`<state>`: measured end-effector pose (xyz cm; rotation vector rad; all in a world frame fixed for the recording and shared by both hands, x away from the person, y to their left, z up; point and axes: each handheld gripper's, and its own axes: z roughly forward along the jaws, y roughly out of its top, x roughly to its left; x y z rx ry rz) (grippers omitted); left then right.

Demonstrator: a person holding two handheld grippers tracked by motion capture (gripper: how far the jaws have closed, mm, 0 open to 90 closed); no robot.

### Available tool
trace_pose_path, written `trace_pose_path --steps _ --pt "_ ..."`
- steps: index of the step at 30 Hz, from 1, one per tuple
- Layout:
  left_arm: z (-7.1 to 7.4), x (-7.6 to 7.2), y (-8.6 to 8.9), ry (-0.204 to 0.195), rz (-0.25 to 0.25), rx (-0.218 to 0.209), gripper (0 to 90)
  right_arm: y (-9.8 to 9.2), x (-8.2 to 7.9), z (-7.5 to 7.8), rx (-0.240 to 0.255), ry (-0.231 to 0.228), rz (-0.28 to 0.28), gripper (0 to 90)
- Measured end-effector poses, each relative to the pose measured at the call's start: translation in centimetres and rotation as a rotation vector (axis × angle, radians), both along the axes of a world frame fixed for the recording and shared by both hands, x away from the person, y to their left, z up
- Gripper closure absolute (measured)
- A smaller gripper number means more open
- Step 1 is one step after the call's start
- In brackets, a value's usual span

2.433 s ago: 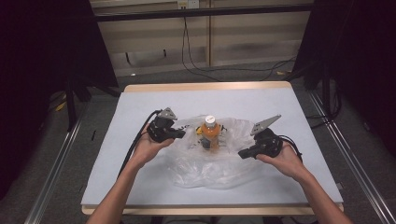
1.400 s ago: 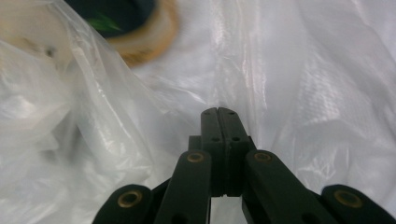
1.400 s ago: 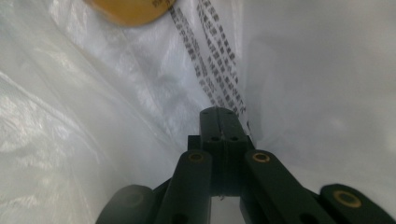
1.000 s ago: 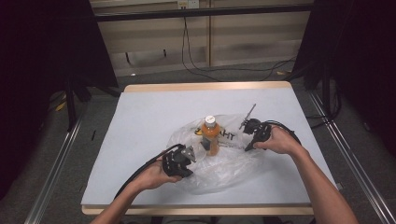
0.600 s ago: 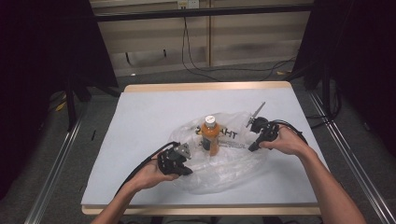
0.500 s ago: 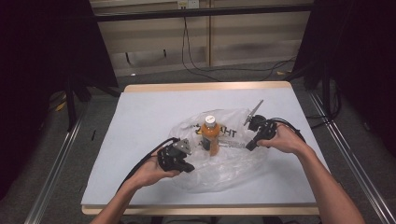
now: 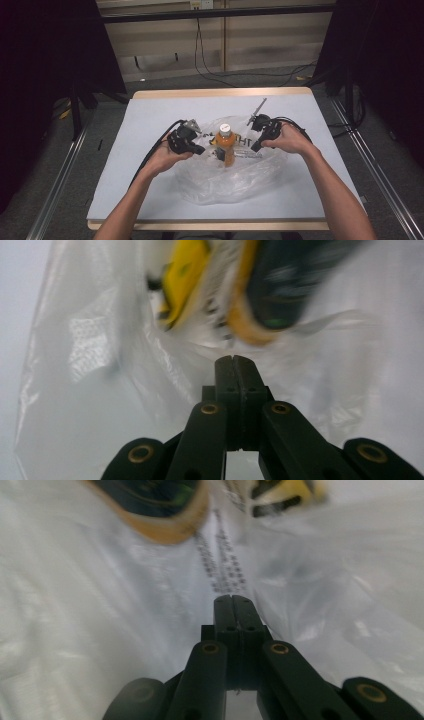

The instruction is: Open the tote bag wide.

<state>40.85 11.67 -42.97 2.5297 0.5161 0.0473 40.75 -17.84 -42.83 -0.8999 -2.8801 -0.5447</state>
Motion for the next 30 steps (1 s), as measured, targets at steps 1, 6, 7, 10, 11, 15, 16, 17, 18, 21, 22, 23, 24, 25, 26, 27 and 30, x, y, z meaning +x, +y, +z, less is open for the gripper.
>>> trace_pose_path --steps 1,6,7,10,11,15,16,17,18,21,22,23,24,25,26,27,30 --pt "-0.7 0.3 -0.1 0.013 0.051 -0.025 90.0 -0.2 0.3 -0.4 -0.012 -0.001 -0.002 90.0" --pt "-2.5 1.4 0.3 0.042 0.032 0.054 90.0 -1.1 0.8 -1.6 -0.007 0.014 -0.039 90.0" --pt "-3.1 1.2 0.5 0.060 0.062 0.035 90.0 -1.4 0.8 -1.8 -0.019 0.016 -0.049 90.0" --pt "-3.3 1.3 1.3 0.065 0.104 -0.007 90.0 -2.3 1.0 -2.3 -0.025 0.003 -0.080 90.0" --pt "-3.3 1.3 1.5 0.067 0.094 0.001 90.0 -2.7 1.0 -2.4 -0.021 -0.004 -0.101 90.0" --pt "-3.0 1.1 2.1 0.058 0.084 0.035 90.0 -3.5 0.8 -2.6 -0.031 -0.008 -0.111 90.0" --pt "-2.9 1.2 2.4 0.053 0.075 0.032 90.0 -3.5 0.7 -2.6 -0.033 -0.007 -0.111 90.0" --pt "-2.9 1.1 2.5 0.059 0.086 0.006 90.0 -3.5 0.7 -2.4 -0.026 -0.002 -0.108 90.0" --pt "-2.9 0.9 2.5 0.059 0.110 -0.040 90.0 -3.3 0.6 -2.3 -0.006 -0.007 -0.105 90.0" --pt "-2.4 0.9 2.6 0.031 0.071 -0.058 90.0 -2.4 0.3 -2.0 0.029 -0.018 -0.086 90.0" --pt "-2.3 0.5 2.3 0.041 0.115 -0.100 90.0 -2.1 0.3 -1.9 0.040 -0.020 -0.083 90.0" --pt "-2.0 0.8 2.5 0.027 0.063 -0.064 90.0 -1.8 0.4 -1.8 0.054 -0.026 -0.070 90.0" --pt "-1.8 0.6 2.4 0.016 0.057 -0.066 90.0 -1.7 0.4 -1.7 0.070 -0.032 -0.069 90.0" --pt "-1.7 0.5 2.3 0.013 0.060 -0.073 90.0 -1.5 0.3 -1.5 0.088 -0.030 -0.077 90.0" --pt "-1.6 0.3 2.3 0.009 0.067 -0.089 90.0 -1.5 0.2 -1.4 0.100 -0.032 -0.080 90.0" --pt "-1.4 0.2 2.3 0.003 0.072 -0.102 90.0 -1.5 0.2 -1.3 0.106 -0.046 -0.076 90.0" --pt "-1.1 -0.2 2.6 -0.008 0.110 -0.175 90.0 -1.7 -0.4 -0.7 0.141 -0.072 -0.095 90.0"
